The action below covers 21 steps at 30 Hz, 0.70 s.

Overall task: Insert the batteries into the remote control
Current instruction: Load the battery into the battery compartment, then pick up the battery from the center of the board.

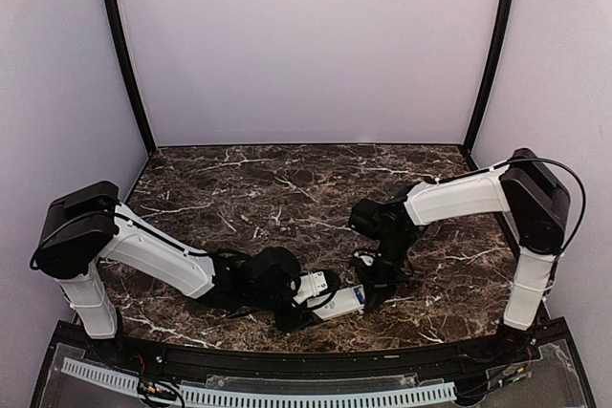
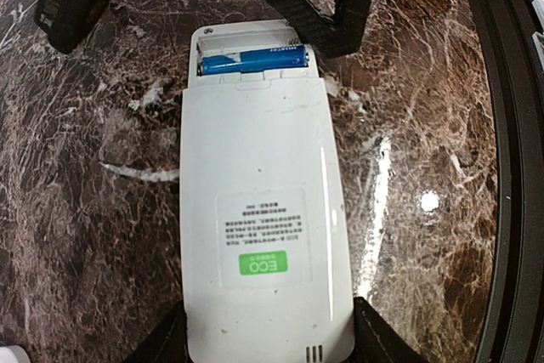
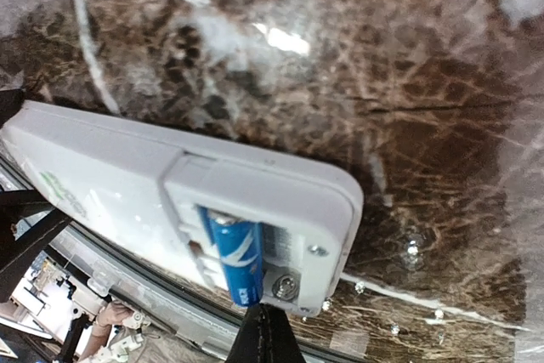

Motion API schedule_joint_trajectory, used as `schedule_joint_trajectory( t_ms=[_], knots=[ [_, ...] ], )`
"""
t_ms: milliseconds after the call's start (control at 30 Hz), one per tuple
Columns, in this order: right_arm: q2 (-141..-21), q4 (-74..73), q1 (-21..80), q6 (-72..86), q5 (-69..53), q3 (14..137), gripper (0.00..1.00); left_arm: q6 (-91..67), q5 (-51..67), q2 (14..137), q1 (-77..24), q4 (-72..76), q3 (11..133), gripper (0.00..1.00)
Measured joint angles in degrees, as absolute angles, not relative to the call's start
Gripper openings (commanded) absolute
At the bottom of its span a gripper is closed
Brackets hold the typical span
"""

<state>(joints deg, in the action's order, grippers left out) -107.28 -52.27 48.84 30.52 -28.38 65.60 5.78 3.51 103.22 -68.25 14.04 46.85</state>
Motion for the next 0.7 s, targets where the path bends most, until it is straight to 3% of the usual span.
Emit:
schedule_joint_trajectory(
  t_ms=[233,700],
  knots=[
    [-102.2,-51.8,48.8,30.5,-25.0,67.9,0.01,5.8,3.6,103.2,-68.2,14.0,46.9,0.27],
    [-105.9,-50.4,48.8,30.6,-19.0,71.7,0.08,5.8,3.6,103.2,-68.2,14.0,46.9,0.27]
  ],
)
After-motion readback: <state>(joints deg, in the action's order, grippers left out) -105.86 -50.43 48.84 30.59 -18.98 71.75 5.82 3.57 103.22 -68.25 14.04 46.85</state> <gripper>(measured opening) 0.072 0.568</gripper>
